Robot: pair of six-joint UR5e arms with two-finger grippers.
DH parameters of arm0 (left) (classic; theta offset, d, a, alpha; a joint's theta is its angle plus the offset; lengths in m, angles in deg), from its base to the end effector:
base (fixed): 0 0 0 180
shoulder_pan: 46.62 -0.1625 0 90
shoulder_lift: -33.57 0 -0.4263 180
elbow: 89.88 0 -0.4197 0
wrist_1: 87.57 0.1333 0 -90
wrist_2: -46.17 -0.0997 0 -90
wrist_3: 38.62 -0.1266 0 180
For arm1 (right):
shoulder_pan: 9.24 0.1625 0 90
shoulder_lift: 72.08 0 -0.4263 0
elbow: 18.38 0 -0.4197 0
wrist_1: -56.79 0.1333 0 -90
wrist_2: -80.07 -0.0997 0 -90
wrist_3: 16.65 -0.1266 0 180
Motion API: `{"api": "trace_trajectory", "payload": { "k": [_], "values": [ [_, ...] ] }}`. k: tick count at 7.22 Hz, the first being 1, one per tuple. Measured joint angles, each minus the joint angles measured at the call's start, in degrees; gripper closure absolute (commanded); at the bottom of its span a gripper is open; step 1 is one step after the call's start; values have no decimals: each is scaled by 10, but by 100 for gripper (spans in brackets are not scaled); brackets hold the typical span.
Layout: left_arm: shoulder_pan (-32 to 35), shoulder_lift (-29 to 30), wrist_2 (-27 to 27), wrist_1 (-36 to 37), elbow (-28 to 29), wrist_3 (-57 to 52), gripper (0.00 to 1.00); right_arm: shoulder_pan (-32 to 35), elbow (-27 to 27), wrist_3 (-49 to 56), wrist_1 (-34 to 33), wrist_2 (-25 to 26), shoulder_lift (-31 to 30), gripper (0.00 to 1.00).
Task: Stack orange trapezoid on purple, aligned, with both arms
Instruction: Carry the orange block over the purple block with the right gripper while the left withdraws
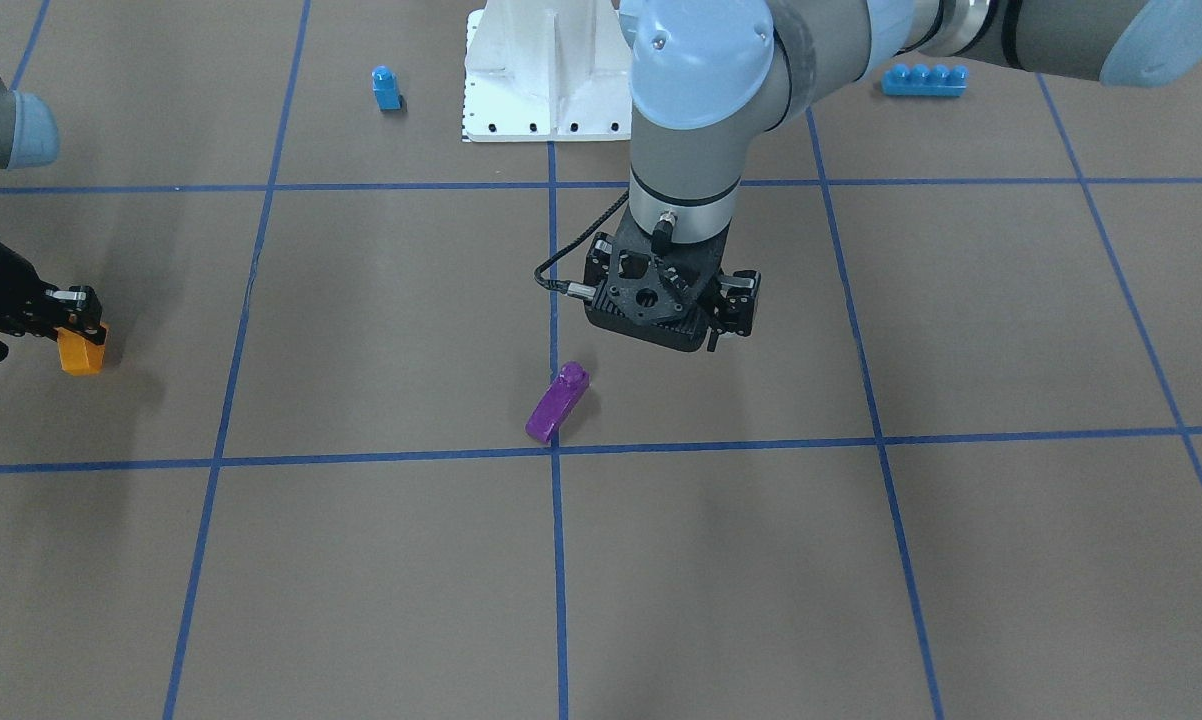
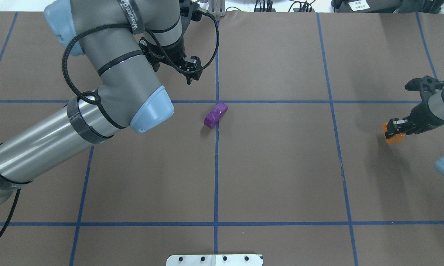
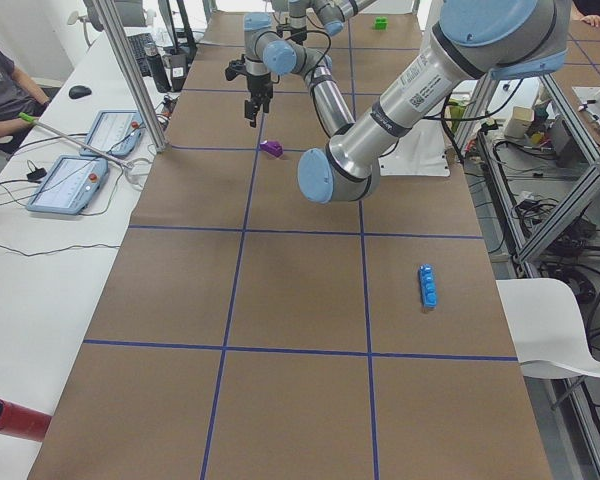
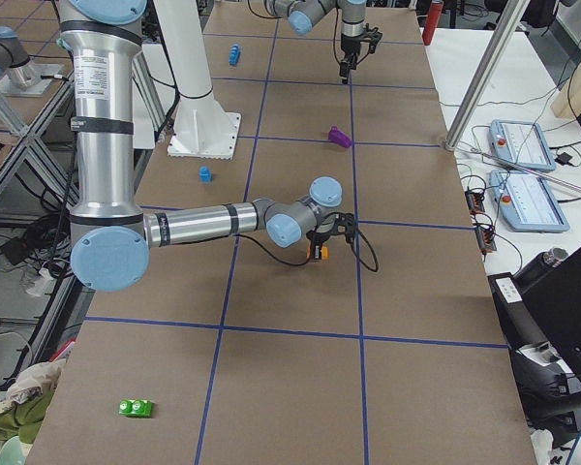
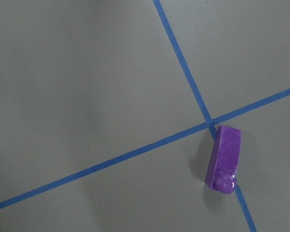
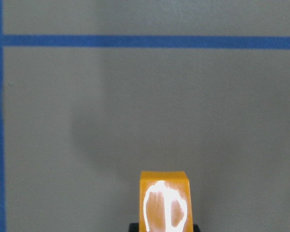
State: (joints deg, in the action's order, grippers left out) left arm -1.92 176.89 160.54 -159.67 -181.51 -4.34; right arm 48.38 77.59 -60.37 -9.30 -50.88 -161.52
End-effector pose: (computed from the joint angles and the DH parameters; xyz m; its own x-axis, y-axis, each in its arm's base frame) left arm 0.4633 -0.5725 0.1055 0.7029 0.3633 -0.6115 -0.2074 0.9270 0.3124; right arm -0.2550 -0.4961 0.5730 0.6516 0.0082 0.7585 0.0158 0.9996 -0.0244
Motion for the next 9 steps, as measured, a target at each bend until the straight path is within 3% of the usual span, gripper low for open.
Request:
{"api": "trace_trajectory", "payload": {
  "k": [2, 5, 6, 8, 9],
  "values": [
    [27, -31, 1, 10, -18, -40, 0, 12, 13, -80, -61, -31, 81, 100],
    [103, -130, 35, 25, -59, -171, 0, -7, 7, -141, -305, -41, 304, 100],
    [140, -171, 55, 24, -66, -229, 0, -32, -6, -196, -357, -32, 369, 100],
    [205, -233, 70, 23, -66, -331, 0, -102, -65, -355, -382, 17, 481, 100],
    [226, -252, 71, 22, -61, -364, 0, -135, -121, -440, -365, 45, 533, 100]
  ]
}}
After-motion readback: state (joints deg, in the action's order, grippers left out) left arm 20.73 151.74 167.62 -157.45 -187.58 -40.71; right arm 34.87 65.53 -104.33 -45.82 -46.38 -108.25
